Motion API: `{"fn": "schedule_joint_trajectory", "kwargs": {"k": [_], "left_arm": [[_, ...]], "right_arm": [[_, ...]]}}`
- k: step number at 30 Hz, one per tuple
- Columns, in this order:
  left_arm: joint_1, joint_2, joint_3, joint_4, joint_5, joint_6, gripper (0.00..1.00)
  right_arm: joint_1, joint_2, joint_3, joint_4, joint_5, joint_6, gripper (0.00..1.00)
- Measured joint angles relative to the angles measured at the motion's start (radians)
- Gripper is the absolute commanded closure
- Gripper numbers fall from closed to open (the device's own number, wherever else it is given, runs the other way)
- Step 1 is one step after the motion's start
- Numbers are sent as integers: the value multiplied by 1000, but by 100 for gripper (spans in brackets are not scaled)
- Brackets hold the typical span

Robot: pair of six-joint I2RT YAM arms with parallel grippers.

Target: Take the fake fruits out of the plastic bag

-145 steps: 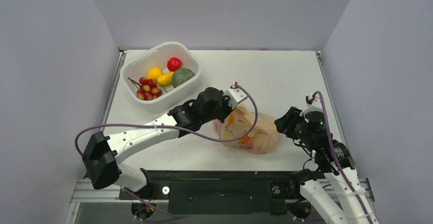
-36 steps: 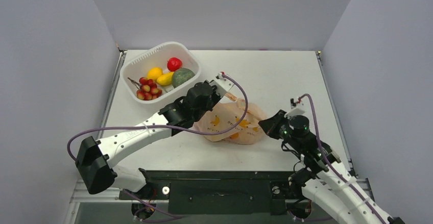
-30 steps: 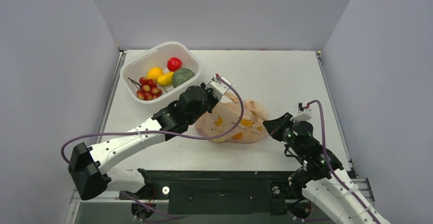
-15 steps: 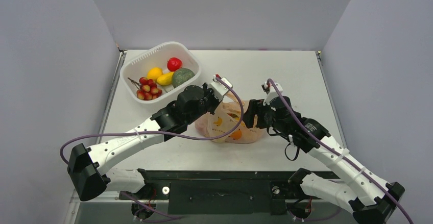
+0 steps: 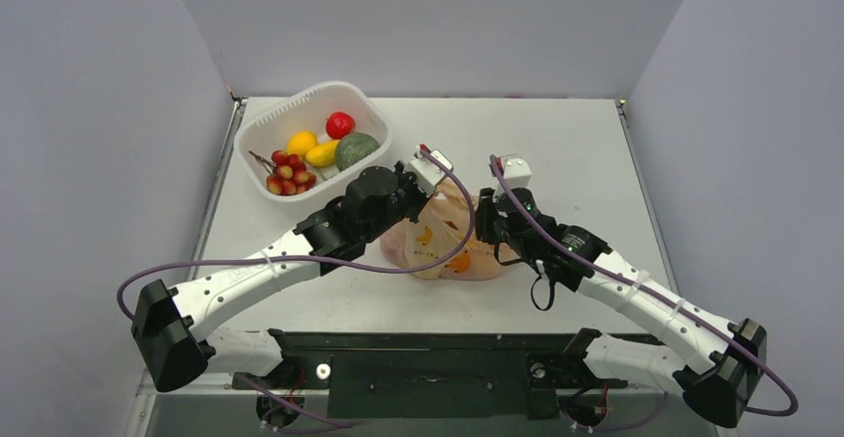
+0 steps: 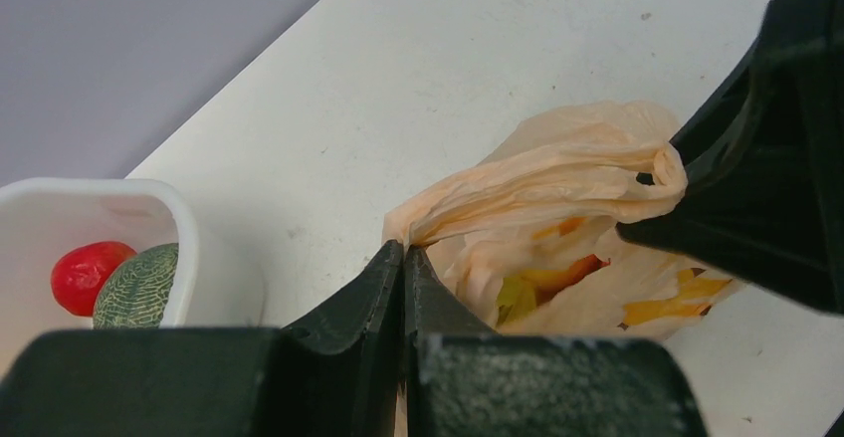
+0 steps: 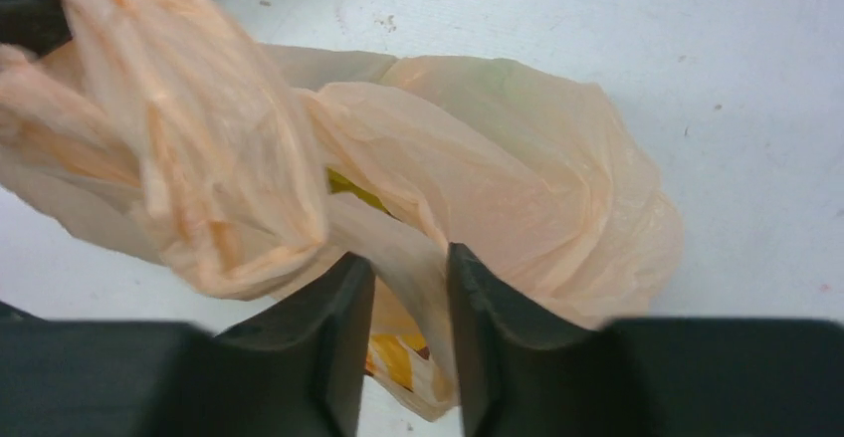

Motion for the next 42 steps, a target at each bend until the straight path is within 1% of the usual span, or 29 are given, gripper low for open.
{"fn": "schedule_joint_trajectory", "kwargs": {"k": [1, 2, 6, 9, 11, 12, 13, 14, 15, 17, 19, 21, 23, 25, 28, 30, 32, 36, 42], "left_arm": [[0, 0, 0, 0, -3, -2, 100], [0, 0, 0, 0, -10, -4, 100], [-5, 0, 0, 0, -96, -44, 100], [-16, -1, -1, -3, -196, -130, 100], [-22, -8, 0, -31, -247, -210, 99], [-23, -14, 0, -50, -261, -246, 90], [-23, -24, 0, -78, -269, -296, 76], [-23, -40, -1, -110, -272, -341, 70], [-22, -63, -5, -135, -262, -387, 58], [-18, -128, -31, -156, -213, -452, 48], [-6, -224, -72, -175, -87, -506, 46], [-1, -301, -80, -216, 30, -538, 42], [0, -356, -78, -245, 116, -555, 40], [0, -391, -63, -293, 187, -562, 40], [0, -375, 13, -385, 245, -552, 40], [-3, -331, 81, -431, 250, -537, 43], [-11, -263, 161, -476, 231, -507, 44], [-53, -95, 285, -537, 98, -437, 44], [-79, 60, 305, -556, -85, -316, 40]], "right_arm": [[0, -10, -16, 14, 19, 11, 98], [0, -34, -50, 43, 48, 46, 100], [-1, -178, -166, 95, 156, 177, 100], [-7, -285, -222, 113, 224, 290, 100], [-13, -325, -247, 128, 242, 348, 100], [-13, -337, -255, 136, 245, 364, 100], [-13, -349, -262, 147, 245, 380, 100], [-13, -358, -269, 156, 243, 392, 100], [-13, -361, -272, 164, 240, 397, 100], [-13, -363, -277, 183, 213, 397, 100], [-13, -356, -277, 204, 167, 381, 100], [-13, -347, -277, 212, 125, 359, 100], [-13, -338, -277, 212, 89, 336, 100], [-13, -335, -277, 210, 64, 322, 100], [-13, -338, -277, 207, 37, 312, 100], [-13, -346, -277, 207, 27, 312, 100], [-13, -359, -278, 208, 20, 315, 100], [-13, -372, -278, 208, 13, 321, 100], [-13, -374, -278, 206, 13, 324, 100]]}}
